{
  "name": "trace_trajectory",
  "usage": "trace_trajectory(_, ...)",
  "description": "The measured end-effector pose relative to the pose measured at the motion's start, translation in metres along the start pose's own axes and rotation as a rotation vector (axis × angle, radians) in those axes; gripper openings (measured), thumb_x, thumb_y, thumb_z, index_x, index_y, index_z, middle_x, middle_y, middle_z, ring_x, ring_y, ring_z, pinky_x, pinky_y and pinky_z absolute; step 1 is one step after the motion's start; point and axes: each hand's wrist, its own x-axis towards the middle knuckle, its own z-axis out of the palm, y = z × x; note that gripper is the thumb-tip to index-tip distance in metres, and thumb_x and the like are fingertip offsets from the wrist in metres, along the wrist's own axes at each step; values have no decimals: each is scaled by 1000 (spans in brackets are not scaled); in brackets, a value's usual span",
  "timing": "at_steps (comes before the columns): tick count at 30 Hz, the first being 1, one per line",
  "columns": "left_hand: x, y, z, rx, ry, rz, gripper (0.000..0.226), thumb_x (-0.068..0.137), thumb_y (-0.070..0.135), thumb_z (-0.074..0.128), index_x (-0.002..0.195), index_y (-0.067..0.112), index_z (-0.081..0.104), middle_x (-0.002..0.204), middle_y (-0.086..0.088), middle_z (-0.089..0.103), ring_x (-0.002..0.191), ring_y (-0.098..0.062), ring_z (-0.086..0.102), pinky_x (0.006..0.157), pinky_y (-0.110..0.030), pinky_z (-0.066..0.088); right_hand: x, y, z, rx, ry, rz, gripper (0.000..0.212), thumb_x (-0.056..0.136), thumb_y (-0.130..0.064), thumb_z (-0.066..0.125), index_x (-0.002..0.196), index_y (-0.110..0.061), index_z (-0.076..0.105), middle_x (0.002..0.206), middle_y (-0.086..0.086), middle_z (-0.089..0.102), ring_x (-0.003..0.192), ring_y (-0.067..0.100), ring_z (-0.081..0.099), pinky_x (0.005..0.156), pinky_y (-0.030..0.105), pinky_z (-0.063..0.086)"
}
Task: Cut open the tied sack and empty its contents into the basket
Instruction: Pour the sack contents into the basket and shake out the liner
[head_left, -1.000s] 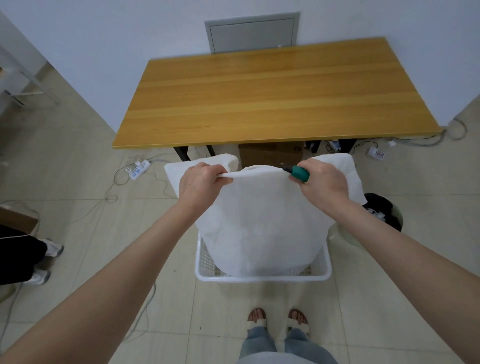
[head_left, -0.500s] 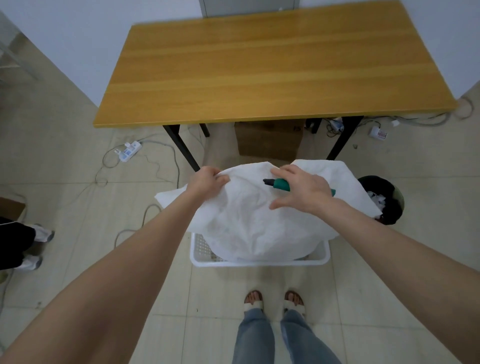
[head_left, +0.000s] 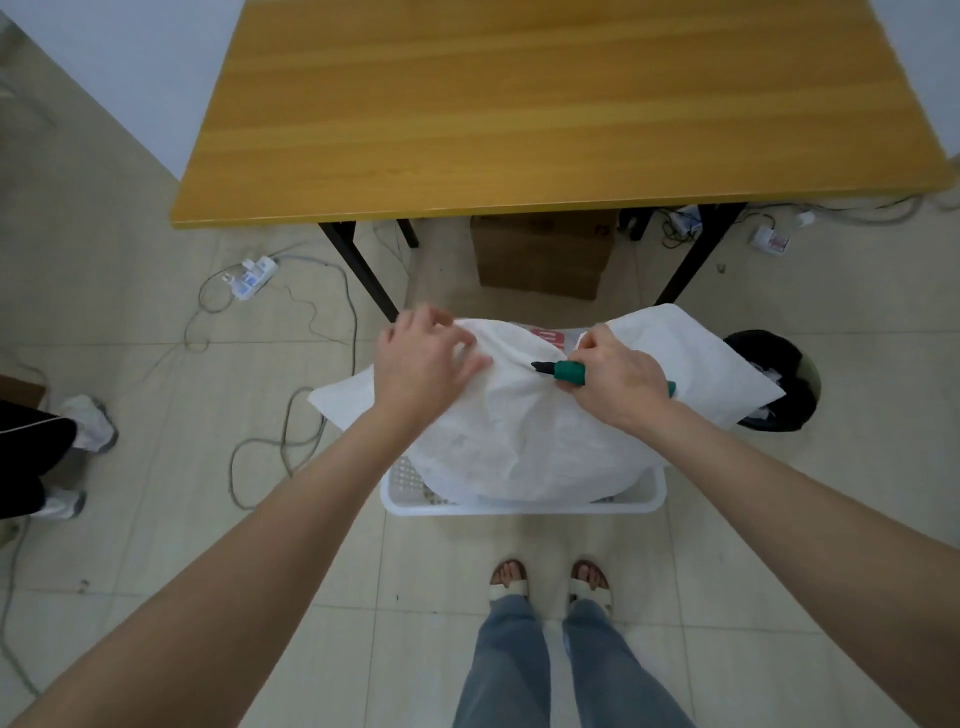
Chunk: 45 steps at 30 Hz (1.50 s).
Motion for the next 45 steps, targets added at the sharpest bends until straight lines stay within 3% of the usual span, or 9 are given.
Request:
trace_trajectory(3, -14, 9, 1, 218, -191, 58, 63, 74, 71, 52, 124, 31, 55, 130, 5, 49, 127, -21, 36, 113, -45, 21, -3, 1, -10, 33, 27, -38, 30, 90, -42, 59, 113, -24, 66, 102, -4, 42, 78, 21, 50, 64, 30, 40)
trace_trajectory(10, -9, 14, 12, 124, -189, -17, 26, 95, 37, 48, 102, 25, 69, 105, 3, 67, 114, -20, 47, 109, -41, 26, -16, 4, -19, -8, 119, -71, 38, 87, -46, 62, 119, -25, 63, 104, -4, 52, 79, 17, 46, 63, 27, 37)
trace_trajectory(17, -2, 9, 10, -78, -269, -112, 19, 93, 33, 53, 91, 21, 68, 74, 0, 59, 75, -22, 55, 63, -30, 37, -18, 8, -13, -88, 125, -121, 33, 91, -38, 59, 121, -25, 61, 122, -8, 53, 85, 20, 57, 64, 25, 36)
trace_trajectory(23, -2, 9, 16, -185, -324, -82, 15, 93, 30, 54, 89, 21, 66, 71, 7, 53, 72, -17, 53, 60, -29, 40, -5, 4, 7, -98, 31, -137, 52, 82, -54, 63, 126, -29, 53, 127, -11, 51, 100, 19, 59, 74, 29, 45)
trace_trajectory(28, -3, 1, 18, -392, -472, -53, 36, 92, 22, 56, 58, 27, 43, 58, 11, 43, 64, -15, 43, 61, -29, 33, 2, -1, 20, -54, -46, -121, 45, 81, -52, 65, 120, -33, 52, 119, -9, 61, 101, 19, 60, 78, 33, 48)
trace_trajectory(33, 4, -3, 9, -495, -548, -56, 37, 93, 16, 54, 58, 27, 45, 57, 8, 42, 55, -9, 38, 54, -23, 29, 4, 5, 16, -37, -70, -173, 67, 75, -53, 71, 133, -37, 43, 141, -9, 36, 108, 20, 56, 79, 31, 49)
trace_trajectory(36, 10, -4, 5, -516, -610, -43, 33, 94, 17, 51, 63, 26, 49, 62, 8, 47, 58, -8, 42, 55, -19, 32, 12, 6, 13, -56, -103, -158, 47, 84, -46, 65, 127, -34, 52, 127, -6, 57, 105, 21, 57, 73, 30, 43)
trace_trajectory(41, 18, -9, 18, -450, -456, -131, 2, 91, 24, 58, 90, 22, 57, 81, 1, 58, 76, -18, 52, 61, -26, 38, 10, 9, 17, 71, -135, -113, 26, 93, -37, 56, 117, -27, 63, 103, 3, 66, 87, 24, 53, 65, 26, 34)
trace_trajectory(45, 8, -3, 26, -122, -19, 59, 20, 86, 19, 63, 106, 18, 62, 106, -4, 63, 97, -25, 58, 79, -35, 45, 8, 15, 15, 220, -166, -25, 24, 92, -41, 55, 105, -25, 67, 88, -4, 60, 81, 20, 55, 56, 24, 37)
